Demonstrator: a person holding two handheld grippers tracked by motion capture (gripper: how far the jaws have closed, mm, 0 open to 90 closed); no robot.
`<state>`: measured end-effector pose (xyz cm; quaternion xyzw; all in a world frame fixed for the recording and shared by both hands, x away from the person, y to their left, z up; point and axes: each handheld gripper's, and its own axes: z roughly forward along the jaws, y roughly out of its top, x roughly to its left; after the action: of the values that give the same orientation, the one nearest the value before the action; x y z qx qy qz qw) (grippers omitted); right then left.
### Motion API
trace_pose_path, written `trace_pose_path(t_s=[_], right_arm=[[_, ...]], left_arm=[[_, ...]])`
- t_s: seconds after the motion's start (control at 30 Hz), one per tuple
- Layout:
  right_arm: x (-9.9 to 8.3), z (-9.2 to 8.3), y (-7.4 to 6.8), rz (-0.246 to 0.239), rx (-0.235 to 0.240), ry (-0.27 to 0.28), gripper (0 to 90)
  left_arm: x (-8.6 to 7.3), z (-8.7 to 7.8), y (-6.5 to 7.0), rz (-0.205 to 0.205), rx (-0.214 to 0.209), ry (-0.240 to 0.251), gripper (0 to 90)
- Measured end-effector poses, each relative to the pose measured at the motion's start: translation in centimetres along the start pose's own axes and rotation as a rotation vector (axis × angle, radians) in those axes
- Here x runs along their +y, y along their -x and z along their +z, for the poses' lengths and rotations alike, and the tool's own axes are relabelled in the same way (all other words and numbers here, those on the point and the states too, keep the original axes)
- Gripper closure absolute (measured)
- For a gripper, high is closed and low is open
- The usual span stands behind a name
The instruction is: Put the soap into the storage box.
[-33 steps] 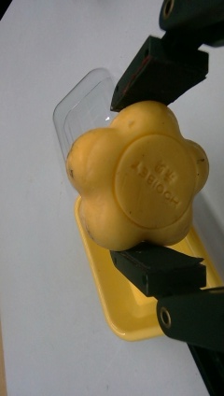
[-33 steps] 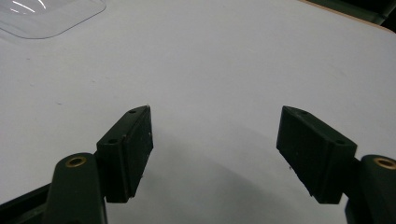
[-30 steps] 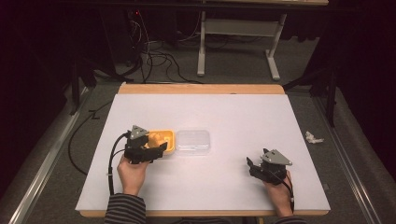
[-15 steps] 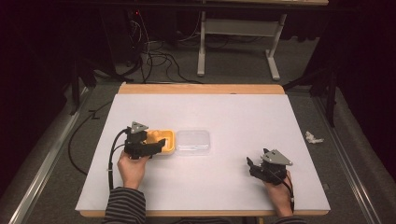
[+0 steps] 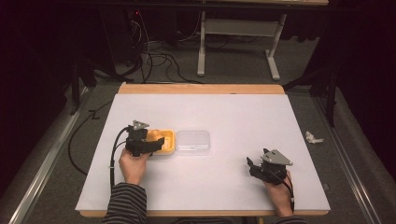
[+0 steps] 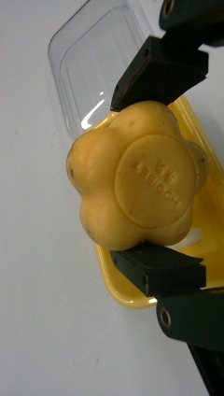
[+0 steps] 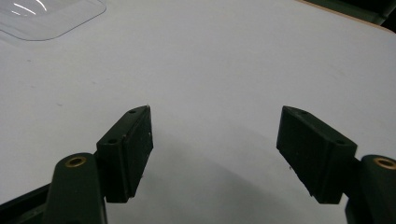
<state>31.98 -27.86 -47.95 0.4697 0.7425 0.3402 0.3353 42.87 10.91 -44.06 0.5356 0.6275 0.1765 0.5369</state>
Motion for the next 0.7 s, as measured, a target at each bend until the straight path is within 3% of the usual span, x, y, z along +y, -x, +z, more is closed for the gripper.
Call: trace_pose_path(t_s=[0.7], right_arm=[[0.0, 0.0, 0.0, 0.004, 0.003, 0.005, 27.4]], left_arm=[[-1.0, 1.7, -0.4, 0.019, 0.038, -0.041, 27.6]])
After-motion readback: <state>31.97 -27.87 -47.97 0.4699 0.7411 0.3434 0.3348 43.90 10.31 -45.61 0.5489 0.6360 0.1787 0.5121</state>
